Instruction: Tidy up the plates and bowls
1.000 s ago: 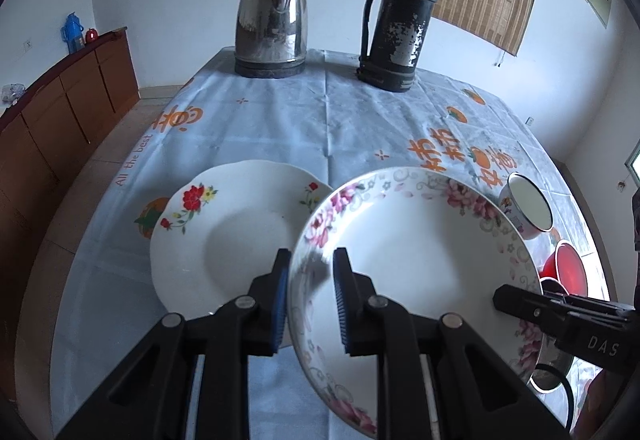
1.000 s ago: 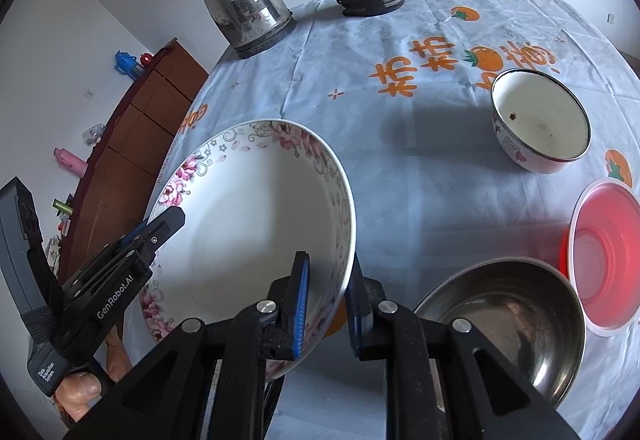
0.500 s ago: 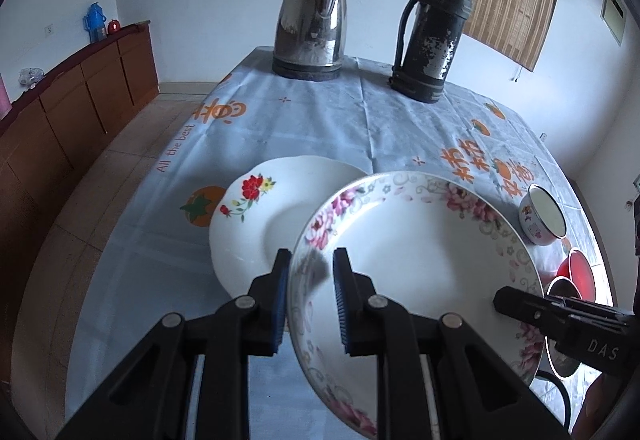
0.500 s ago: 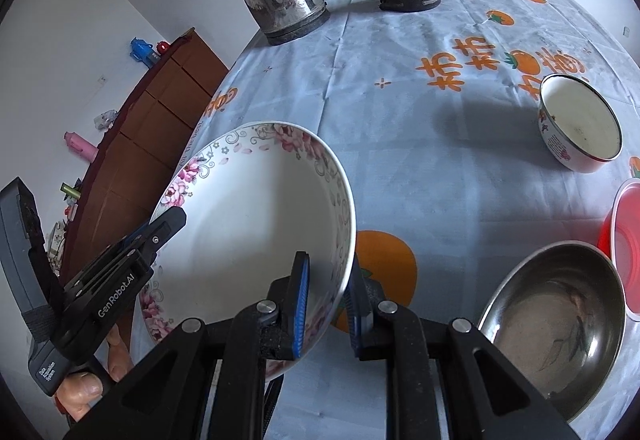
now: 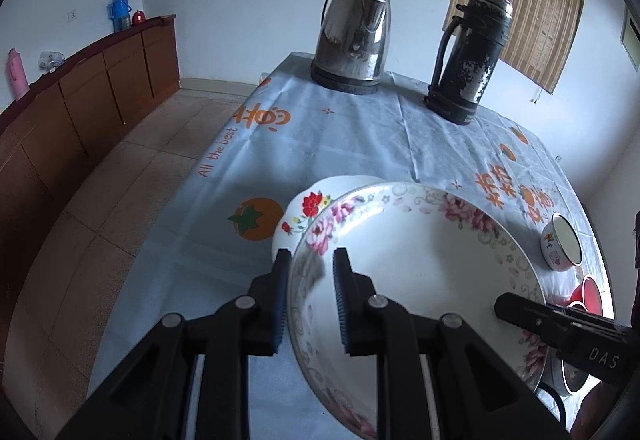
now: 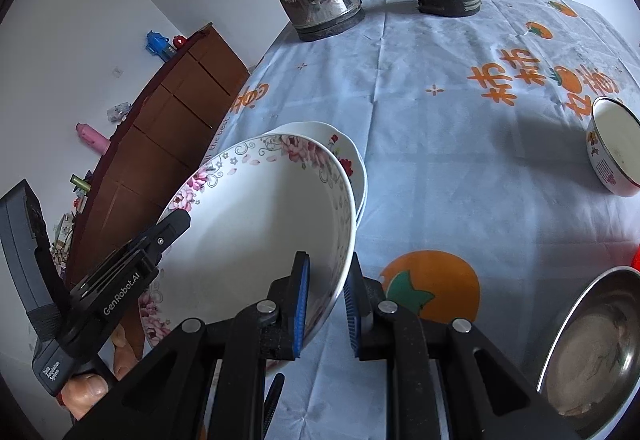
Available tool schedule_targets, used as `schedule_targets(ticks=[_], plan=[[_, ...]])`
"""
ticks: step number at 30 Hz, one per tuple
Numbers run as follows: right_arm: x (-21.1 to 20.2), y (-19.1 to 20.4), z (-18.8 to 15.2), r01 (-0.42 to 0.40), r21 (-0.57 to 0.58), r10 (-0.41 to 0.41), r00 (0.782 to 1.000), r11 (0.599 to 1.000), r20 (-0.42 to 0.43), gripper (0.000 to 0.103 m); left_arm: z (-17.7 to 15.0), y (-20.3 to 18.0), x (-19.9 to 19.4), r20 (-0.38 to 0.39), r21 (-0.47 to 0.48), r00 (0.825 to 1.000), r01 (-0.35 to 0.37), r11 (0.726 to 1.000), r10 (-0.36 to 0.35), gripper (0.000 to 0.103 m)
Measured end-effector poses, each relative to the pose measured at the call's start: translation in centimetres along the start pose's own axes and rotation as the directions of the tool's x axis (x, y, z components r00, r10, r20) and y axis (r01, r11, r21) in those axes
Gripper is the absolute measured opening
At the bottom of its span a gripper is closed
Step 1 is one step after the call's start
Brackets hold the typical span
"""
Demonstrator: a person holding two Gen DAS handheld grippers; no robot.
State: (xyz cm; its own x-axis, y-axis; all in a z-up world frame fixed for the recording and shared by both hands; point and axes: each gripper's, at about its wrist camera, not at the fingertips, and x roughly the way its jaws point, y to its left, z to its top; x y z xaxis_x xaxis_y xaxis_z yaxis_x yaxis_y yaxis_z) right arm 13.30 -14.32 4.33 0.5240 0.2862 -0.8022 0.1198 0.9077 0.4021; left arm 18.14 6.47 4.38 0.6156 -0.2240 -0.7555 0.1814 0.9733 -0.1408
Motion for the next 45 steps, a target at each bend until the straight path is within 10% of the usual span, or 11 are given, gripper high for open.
schedule_targets(ticks=[45], plan=[[5.1, -0.5, 2.1, 0.058, -0.028, -0.056, 0.996, 0.998, 0.076, 0.019, 1.1, 0.7, 6.5, -0.017, -0.046, 1.0, -0.018, 0.999, 0.018, 0.018]])
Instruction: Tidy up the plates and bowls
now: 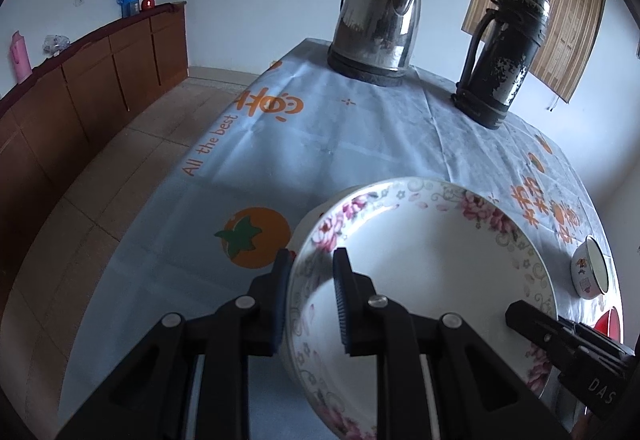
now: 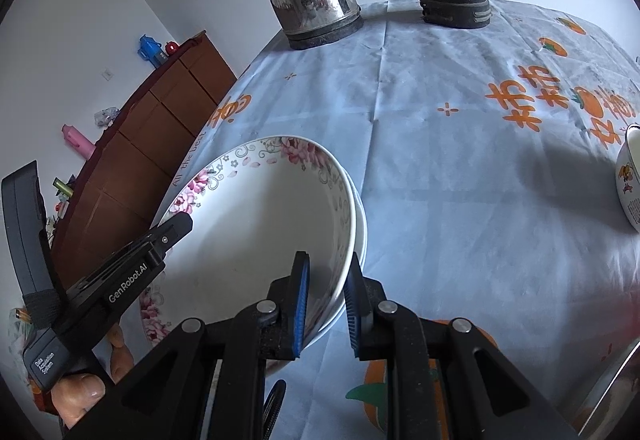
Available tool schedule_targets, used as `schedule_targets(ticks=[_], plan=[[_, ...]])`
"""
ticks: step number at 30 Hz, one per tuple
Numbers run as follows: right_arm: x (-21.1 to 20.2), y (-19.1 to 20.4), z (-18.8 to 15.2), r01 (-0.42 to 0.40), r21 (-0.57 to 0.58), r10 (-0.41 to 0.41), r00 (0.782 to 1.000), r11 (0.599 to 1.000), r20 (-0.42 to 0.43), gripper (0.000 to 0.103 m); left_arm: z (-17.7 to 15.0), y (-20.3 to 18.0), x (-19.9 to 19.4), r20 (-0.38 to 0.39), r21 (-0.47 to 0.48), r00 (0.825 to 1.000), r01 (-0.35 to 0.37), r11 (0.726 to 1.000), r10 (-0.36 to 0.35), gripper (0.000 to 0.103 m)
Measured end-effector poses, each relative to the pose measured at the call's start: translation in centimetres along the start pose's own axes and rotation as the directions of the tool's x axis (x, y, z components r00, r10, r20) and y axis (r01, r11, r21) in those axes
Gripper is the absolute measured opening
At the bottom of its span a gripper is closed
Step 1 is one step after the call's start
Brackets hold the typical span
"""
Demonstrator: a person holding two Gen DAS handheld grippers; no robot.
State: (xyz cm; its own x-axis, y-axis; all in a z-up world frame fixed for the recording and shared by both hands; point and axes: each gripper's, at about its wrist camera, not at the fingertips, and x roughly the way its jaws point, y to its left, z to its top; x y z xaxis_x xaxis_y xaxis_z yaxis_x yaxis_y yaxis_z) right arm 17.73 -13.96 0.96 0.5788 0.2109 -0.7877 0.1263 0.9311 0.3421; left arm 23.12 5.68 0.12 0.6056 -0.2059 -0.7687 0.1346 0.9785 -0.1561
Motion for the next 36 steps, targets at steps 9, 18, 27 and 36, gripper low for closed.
schedule_targets(ticks=[9, 18, 27, 36], plan=[[-2.2, 1.2, 0.3, 0.0, -0.037, 0.003, 0.998, 0.999, 0.07, 0.019, 0.7, -0.3, -2.3, 0.075, 0.014, 0.997, -0.018, 1.0, 0.017, 0.018], [-0.3, 0.3, -0.8, 0.0, -0.016, 0.001, 0.999, 1.0, 0.037, 0.019, -0.2, 0.3, 0.1, 0.022, -0.005, 1.0, -0.009, 1.0, 0.009, 0.018], [0.2, 0.0, -1.5, 0.031, -0.02, -0.03, 0.998, 0.999, 0.058, 0.019, -0.6, -0.2, 0.7, 0.025, 0.009, 1.0, -0.001, 1.0, 0.001, 0.018], [0.4, -0.9, -2.0, 0.018, -0.003, -0.017, 0.996, 1.0, 0.089, 0.019, -0.9, -1.1, 1.0, 0.052, 0.051, 0.998, -0.032, 0.998, 0.03, 0.018]])
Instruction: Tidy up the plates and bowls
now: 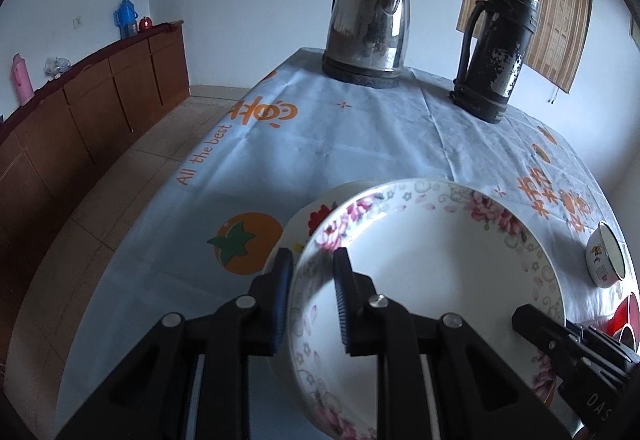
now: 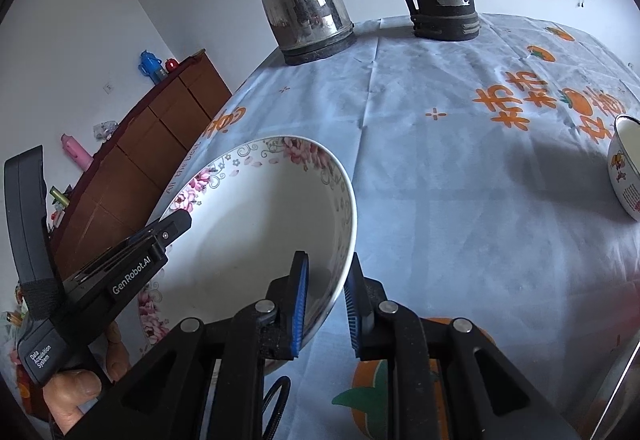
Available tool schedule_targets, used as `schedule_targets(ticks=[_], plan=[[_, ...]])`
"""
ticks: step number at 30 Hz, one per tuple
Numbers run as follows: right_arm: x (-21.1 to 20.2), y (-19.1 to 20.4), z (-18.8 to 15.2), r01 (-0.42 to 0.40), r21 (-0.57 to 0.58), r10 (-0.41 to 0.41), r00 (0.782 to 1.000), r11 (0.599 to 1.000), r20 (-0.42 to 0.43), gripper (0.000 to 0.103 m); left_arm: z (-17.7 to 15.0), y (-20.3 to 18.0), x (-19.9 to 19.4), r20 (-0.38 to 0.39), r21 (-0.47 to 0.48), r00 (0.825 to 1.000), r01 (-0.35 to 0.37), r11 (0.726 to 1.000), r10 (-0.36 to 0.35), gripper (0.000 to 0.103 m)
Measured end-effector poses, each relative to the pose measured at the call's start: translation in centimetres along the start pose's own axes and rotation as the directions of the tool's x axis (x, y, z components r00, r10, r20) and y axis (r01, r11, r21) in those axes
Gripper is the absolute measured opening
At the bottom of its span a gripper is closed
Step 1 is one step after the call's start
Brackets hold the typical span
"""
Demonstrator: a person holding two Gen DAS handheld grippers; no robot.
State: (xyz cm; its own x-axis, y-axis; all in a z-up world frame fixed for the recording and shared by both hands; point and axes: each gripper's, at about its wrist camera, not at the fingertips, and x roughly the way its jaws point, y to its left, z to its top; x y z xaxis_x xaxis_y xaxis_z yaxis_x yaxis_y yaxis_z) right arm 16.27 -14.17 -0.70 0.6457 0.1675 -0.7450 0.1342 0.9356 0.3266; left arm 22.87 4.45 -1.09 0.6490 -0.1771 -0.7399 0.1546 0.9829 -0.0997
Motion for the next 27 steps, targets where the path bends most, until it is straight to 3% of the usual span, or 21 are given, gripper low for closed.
schedule_targets(ticks=[10, 20, 23, 25, 27], plan=[[0.2, -0.2, -0.2, -0.016, -0.023, 0.018, 0.998, 1.0, 0.065, 0.024, -0.3, -0.3, -0.3, 0.036, 0.03, 0.999, -0.032, 0.999, 0.031, 0.018], [0.2, 0.9, -0.8, 0.036, -0.082, -0.027, 0.993, 0.996, 0.111, 0.026, -0.3, -0.2, -0.8, 0.088, 0.057, 0.991, -0.108, 0.992, 0.103, 0.018], [0.3, 1.4, -1.1, 0.065, -0.11, -0.052, 0.991, 0.992, 0.125, 0.028, -0.3, -0.4, -1.5, 0.15, 0.071, 0.973, -0.189, 0.979, 0.177, 0.029], [0.2, 1.6, -1.3, 0.072, -0.114, -0.057, 0.99, 0.991, 0.129, 0.03, -0.3, -0.2, -1.8, 0.177, 0.07, 0.962, -0.223, 0.972, 0.208, 0.048], [0.2, 1.6, -1.4, 0.071, -0.112, -0.056, 0.989, 0.991, 0.133, 0.031, -0.2, 0.1, -2.0, 0.194, 0.057, 0.954, -0.242, 0.969, 0.227, 0.057]])
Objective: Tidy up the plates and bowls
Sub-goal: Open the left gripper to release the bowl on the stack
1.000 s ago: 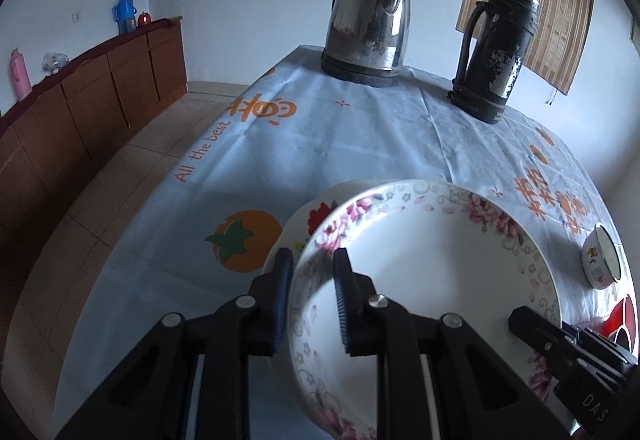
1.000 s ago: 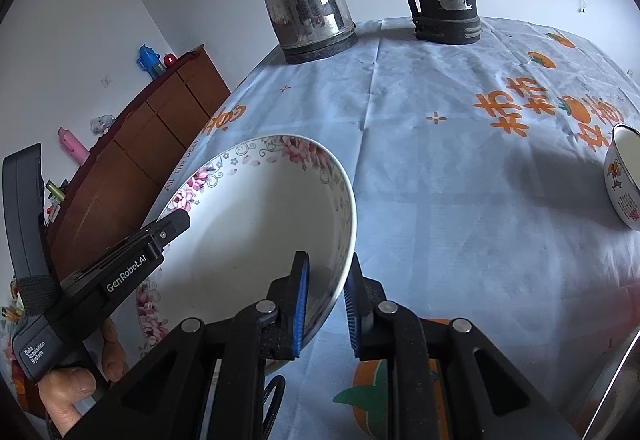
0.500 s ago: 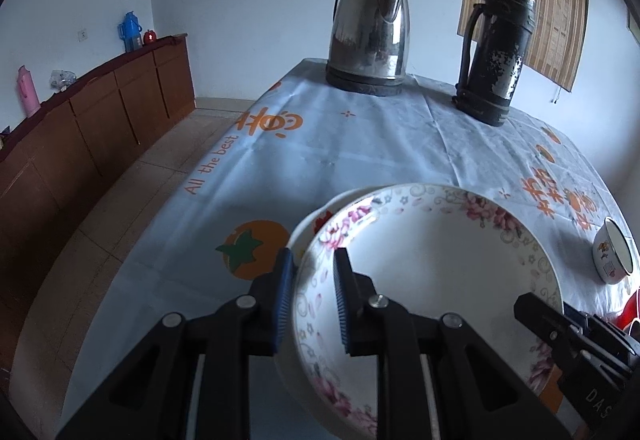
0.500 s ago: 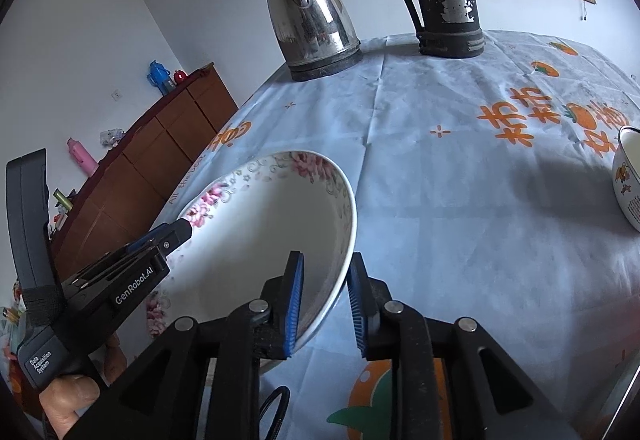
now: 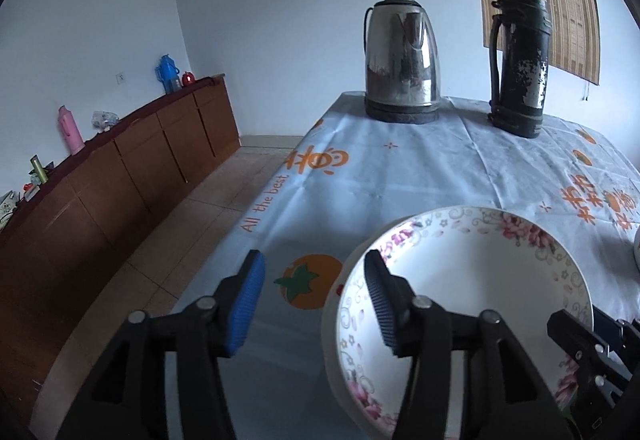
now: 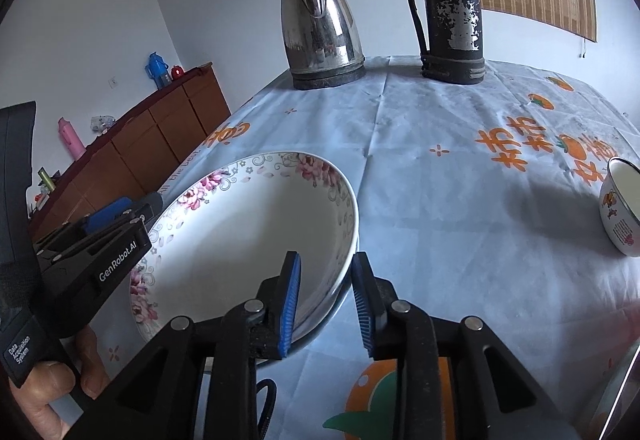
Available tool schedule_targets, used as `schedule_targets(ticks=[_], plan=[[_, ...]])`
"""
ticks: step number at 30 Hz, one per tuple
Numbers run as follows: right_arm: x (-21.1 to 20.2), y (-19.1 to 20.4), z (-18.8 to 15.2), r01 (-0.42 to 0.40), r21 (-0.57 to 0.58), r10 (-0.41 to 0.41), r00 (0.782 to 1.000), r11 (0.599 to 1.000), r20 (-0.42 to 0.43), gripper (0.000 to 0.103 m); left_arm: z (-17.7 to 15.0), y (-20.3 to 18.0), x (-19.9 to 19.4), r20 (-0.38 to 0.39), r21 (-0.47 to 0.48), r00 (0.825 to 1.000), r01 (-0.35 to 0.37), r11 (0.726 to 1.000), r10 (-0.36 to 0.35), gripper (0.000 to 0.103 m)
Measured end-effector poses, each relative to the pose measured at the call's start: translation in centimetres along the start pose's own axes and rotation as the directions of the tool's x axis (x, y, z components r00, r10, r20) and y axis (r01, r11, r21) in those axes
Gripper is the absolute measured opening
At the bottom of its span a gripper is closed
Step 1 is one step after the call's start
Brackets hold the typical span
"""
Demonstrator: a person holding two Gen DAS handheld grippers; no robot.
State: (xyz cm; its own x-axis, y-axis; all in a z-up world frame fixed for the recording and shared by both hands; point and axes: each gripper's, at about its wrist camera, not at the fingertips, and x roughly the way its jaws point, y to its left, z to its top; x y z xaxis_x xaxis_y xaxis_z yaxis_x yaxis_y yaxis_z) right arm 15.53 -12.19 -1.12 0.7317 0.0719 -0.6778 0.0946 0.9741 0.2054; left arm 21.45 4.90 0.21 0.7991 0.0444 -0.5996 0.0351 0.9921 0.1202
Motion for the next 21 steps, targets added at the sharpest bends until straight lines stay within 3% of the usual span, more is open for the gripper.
schedule_targets(ticks=[11, 15, 21], plan=[[-0.7, -0.6, -0.6, -0.076, 0.049, 0.076, 0.997, 0.996, -0.004, 0.035, 0.1, 1.3, 0.3, -0.002, -0.047, 1.0, -0.007, 0.999, 0.007, 0.062], [-2.1, -1.3, -0.8, -0.093, 0.08, 0.09, 0.995, 0.992, 0.046, 0.035, 0.0, 1.2, 0.2, 0.007, -0.048, 1.0, 0.001, 0.999, -0.001, 0.062], [-3.7, -3.8, -0.7, 0.01, 0.151, -0.029, 0.992, 0.988, 0.125, 0.035, -0.2, 1.3, 0.2, 0.002, -0.055, 1.0, -0.004, 0.998, 0.005, 0.062]])
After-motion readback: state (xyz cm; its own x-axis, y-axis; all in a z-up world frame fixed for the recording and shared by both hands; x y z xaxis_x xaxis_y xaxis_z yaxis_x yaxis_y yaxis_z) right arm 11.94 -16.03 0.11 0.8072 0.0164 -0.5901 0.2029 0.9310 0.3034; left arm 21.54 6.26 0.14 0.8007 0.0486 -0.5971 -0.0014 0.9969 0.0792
